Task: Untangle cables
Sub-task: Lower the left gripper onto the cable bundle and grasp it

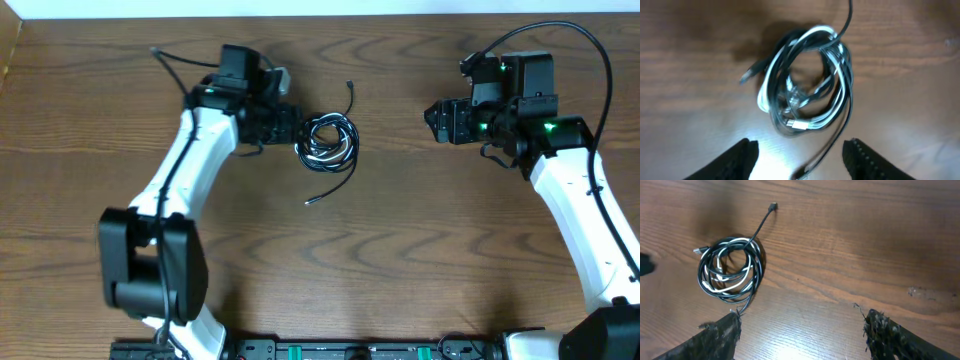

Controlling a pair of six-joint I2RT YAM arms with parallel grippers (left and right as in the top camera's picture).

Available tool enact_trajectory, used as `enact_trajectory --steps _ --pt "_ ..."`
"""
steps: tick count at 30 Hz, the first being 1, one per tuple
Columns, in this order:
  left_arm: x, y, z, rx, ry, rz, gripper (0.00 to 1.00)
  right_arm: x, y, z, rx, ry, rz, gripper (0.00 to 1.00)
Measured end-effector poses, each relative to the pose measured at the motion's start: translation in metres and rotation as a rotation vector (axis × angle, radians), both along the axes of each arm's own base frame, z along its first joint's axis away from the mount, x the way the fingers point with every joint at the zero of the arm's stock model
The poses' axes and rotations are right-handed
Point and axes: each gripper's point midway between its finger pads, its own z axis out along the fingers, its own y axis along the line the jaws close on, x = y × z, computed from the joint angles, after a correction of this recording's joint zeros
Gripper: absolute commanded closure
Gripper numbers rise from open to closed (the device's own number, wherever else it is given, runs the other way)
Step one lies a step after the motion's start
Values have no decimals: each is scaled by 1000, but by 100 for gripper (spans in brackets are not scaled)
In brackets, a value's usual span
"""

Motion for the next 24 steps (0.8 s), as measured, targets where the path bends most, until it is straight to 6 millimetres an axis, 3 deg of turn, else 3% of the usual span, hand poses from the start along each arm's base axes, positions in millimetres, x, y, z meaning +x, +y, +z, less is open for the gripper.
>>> enact_trajectory --steps 8,13,24 --pt "19 -29 -27 -47 26 77 45 -5 -1 -8 -1 25 -1 23" --pt "15 -39 -45 3 74 158 50 -7 -1 -17 -2 39 -4 22" --pt "12 -59 -63 115 64 316 57 -8 -1 -23 -1 44 -6 21"
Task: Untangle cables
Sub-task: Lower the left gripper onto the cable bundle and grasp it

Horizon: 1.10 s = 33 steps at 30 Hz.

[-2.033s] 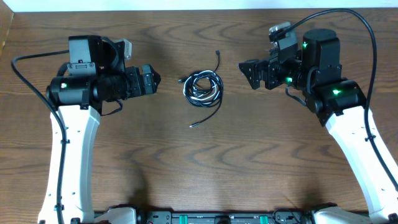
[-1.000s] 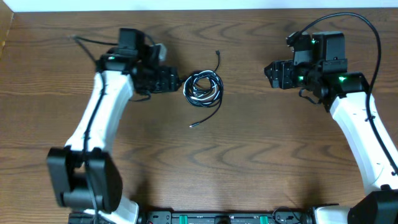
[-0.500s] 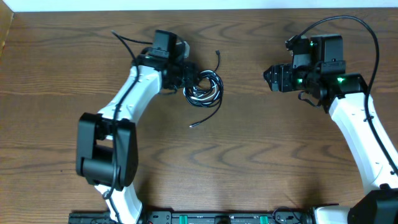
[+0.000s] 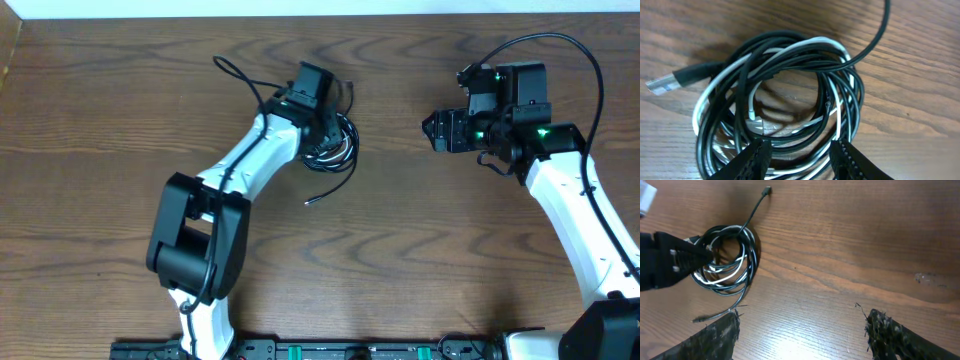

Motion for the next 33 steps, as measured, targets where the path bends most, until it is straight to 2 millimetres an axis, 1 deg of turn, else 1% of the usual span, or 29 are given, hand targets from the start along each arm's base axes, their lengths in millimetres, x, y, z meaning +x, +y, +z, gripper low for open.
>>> enact_trajectory --steps 6,14,15,16,18,20,21,26,27,30,33 --pt "-1 3 -17 35 27 56 59 0 0 0 0 0 0 20" --pt "1 6 -18 46 21 87 59 0 0 0 0 0 0 20" --pt "2 8 -18 53 19 91 63 0 0 0 0 1 0 20" --pt "2 9 -18 58 19 97 72 0 0 0 0 0 0 20" --pt "0 13 -19 75 24 101 74 0 0 0 0 0 0 19" --pt "0 15 -20 90 21 94 73 0 0 0 0 0 0 19" --pt "1 15 -19 95 16 86 70 0 0 0 0 0 0 19" --pt "4 18 -14 143 -22 9 50 1 0 1 1 -8 0 18" --pt "5 20 -11 160 -36 -7 47 2 0 1 1 -8 0 18" --pt "8 24 -5 207 -70 -61 44 2 0 1 1 -8 -1 18" --pt "7 29 -4 257 -80 -110 44 2 0 1 1 -8 0 18"
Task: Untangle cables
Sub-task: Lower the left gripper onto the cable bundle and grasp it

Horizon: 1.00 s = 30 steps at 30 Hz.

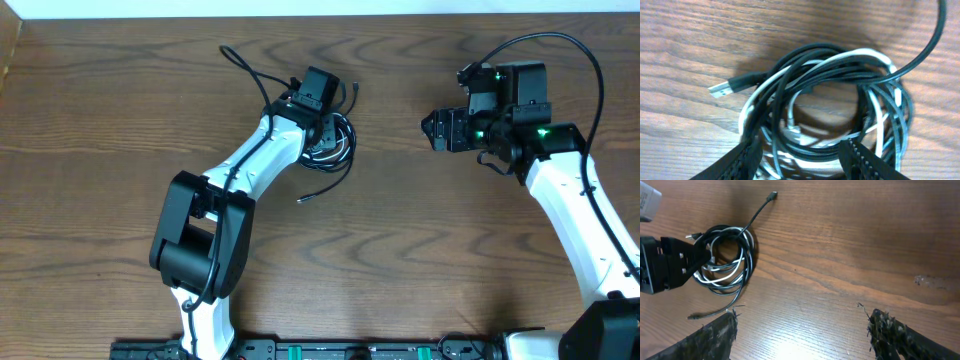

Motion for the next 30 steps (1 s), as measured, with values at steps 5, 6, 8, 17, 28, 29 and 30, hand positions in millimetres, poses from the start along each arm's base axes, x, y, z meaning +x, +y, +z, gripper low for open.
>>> enact_trajectory --steps 5,6,8,17,28,29,30 --pt "2 12 1 87 -17 -30 40 1 0 0 0 -2 0 18" --pt "2 13 1 99 -20 -36 40 1 0 -1 0 0 0 18" --pt "3 15 1 118 -24 -48 40 1 0 -4 -1 7 0 18" --pt "3 18 -4 152 -17 -82 47 4 0 -18 -6 42 0 13" --pt "2 19 -14 155 2 -64 48 4 3 -28 -7 64 4 14" --pt "1 19 -18 155 11 -58 48 4 3 -28 -7 64 5 14" --pt "0 20 -24 156 21 -48 50 4 3 -28 -7 64 5 14"
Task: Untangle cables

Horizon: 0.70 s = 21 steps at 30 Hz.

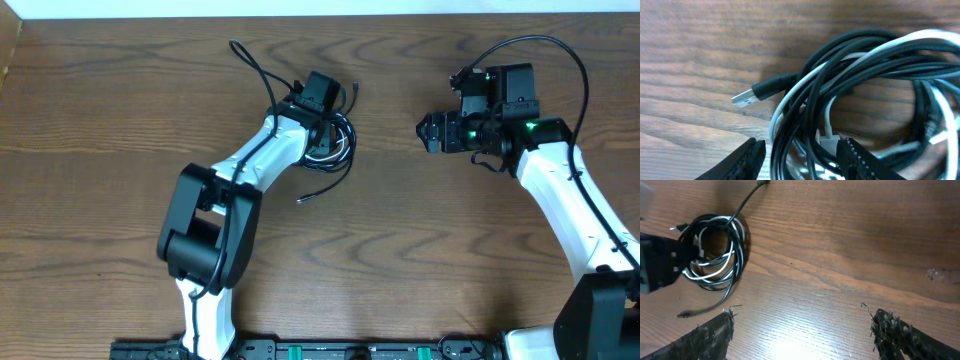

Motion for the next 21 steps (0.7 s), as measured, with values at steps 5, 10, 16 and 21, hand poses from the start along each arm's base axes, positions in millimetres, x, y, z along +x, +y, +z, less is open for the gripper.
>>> enact_trajectory --steps 5,10,16,21 --pt "-1 2 -13 -3 17 48 92 0 1 0 0 0 3 14" --pt "-3 2 -13 -3 22 58 93 0 1 0 0 -1 3 14" --pt "-8 3 17 -27 -10 56 93 1 3 1 7 -7 9 14" --pt "-1 -2 105 -131 -193 47 92 4 19 11 71 -42 59 16"
